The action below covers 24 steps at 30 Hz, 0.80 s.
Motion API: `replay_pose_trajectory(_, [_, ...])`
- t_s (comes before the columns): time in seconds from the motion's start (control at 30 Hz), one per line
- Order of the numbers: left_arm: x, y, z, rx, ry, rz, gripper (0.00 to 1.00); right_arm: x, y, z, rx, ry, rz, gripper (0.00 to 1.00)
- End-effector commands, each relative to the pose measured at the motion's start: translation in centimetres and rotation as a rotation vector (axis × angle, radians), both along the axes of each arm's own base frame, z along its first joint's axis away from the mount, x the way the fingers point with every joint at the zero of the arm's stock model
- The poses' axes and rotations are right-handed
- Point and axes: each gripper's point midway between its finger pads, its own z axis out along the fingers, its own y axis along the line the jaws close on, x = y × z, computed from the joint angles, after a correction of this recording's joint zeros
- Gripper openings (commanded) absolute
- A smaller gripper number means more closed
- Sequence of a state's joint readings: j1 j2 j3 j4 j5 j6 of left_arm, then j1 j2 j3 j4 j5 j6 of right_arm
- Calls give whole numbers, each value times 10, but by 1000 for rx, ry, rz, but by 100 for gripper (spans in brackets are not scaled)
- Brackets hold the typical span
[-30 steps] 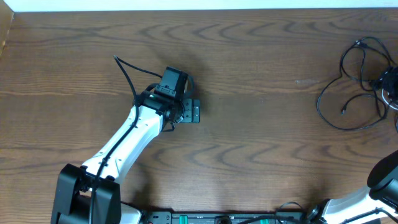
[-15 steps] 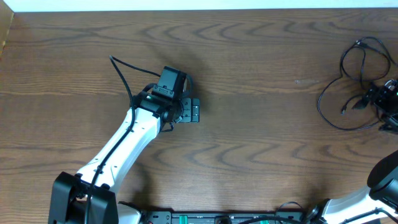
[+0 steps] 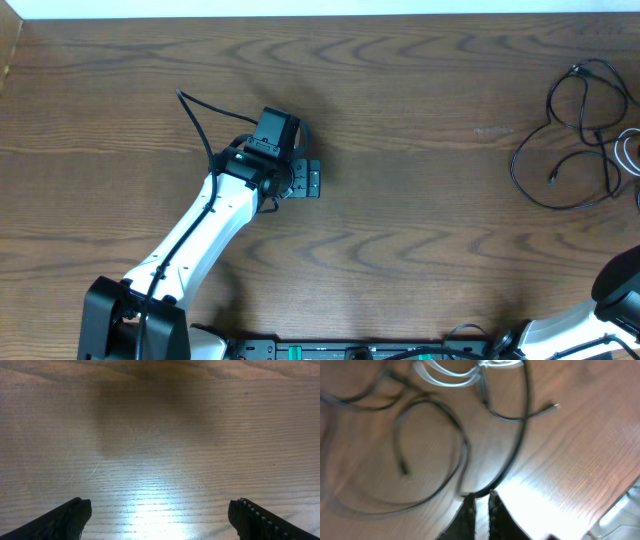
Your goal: Untangle cables
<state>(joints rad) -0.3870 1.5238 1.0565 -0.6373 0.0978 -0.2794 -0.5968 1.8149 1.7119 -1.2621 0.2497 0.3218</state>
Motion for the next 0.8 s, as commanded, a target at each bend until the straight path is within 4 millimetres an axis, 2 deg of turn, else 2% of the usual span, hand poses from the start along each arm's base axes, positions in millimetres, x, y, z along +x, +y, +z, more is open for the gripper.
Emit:
replay_pose_trajectory(0.0, [8,2,14,10,-42,-3,93,-44,-14,-49,-22,102,-190,4])
replay_pose_trajectory(0.07, [8,2,14,10,-42,-4,93,-72,-3,-97,53,131,-286,2])
replay_pose_trajectory(0.17, [8,2,14,11,-40,-4,93,-95,6,-131,130,129,-368,1])
replay_pose_trajectory(0.23, [7,2,13,12,-38,-4,93,-110,4,-140,162,120,-431,2])
replay_pose_trajectory(0.33, [7,2,13,12,-37,-4,93,-109,4,-143,277,21,-499,1])
replay_pose_trajectory(0.37, [7,2,13,12,-38,-4,93,-103,7,-143,325,-24,-484,1])
replay_pose_trajectory(0.4, [7,2,13,12,-38,-4,93,-84,13,-142,409,-115,-407,1])
replay_pose_trajectory(0.43, [7,2,13,12,-38,-4,93,-49,27,-133,524,-276,-223,4])
replay_pose_trajectory(0.47, [7,2,13,12,-38,-4,93,-24,42,-120,597,-385,-87,6])
replay_pose_trajectory(0.5, [7,2,13,12,-38,-4,93,-14,48,-115,608,-410,-16,7])
replay_pose_trajectory(0.53, [7,2,13,12,-38,-4,93,-9,50,-113,603,-410,18,8])
replay_pose_trajectory(0.63, [10,5,14,28,-53,5,93,35,93,-98,558,-374,330,16])
replay_pose_trajectory(0.77, [11,7,14,36,-55,9,93,57,133,-102,449,-235,533,22])
